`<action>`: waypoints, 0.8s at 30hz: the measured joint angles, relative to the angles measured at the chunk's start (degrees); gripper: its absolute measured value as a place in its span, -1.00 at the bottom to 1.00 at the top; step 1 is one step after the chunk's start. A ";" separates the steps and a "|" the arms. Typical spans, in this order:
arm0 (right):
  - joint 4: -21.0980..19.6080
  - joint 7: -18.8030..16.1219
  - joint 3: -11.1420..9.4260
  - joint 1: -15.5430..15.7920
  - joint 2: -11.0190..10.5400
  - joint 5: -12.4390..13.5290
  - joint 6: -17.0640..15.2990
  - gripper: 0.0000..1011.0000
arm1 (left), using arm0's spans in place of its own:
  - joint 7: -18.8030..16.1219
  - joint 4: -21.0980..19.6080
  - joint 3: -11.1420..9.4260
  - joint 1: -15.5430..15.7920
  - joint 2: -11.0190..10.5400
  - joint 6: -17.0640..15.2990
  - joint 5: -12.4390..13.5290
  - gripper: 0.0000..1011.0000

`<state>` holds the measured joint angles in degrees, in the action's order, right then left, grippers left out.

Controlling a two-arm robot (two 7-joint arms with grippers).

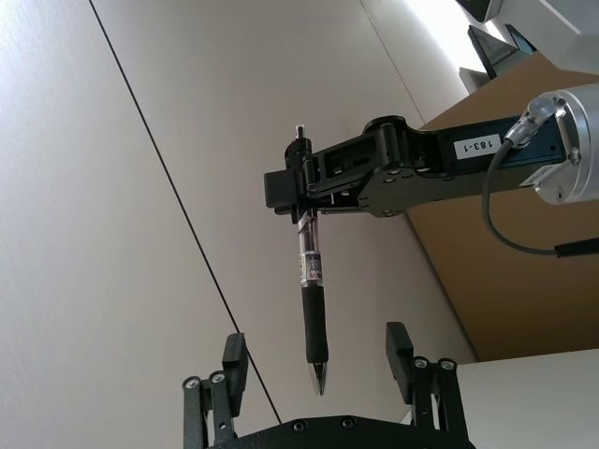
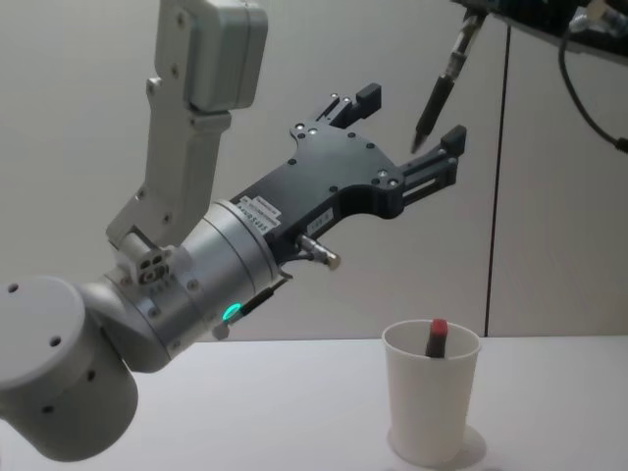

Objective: Place the pen into the pen holder.

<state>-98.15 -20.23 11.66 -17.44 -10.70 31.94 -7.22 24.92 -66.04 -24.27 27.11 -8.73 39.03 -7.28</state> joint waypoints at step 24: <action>1.53 8.80 -0.31 1.85 -0.91 -8.13 7.98 -0.74 | 0.00 0.00 0.00 0.00 0.00 0.00 0.00 0.98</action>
<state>-96.62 -11.42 11.35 -15.59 -11.60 23.80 0.76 24.92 -66.04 -24.26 27.11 -8.73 39.03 -7.28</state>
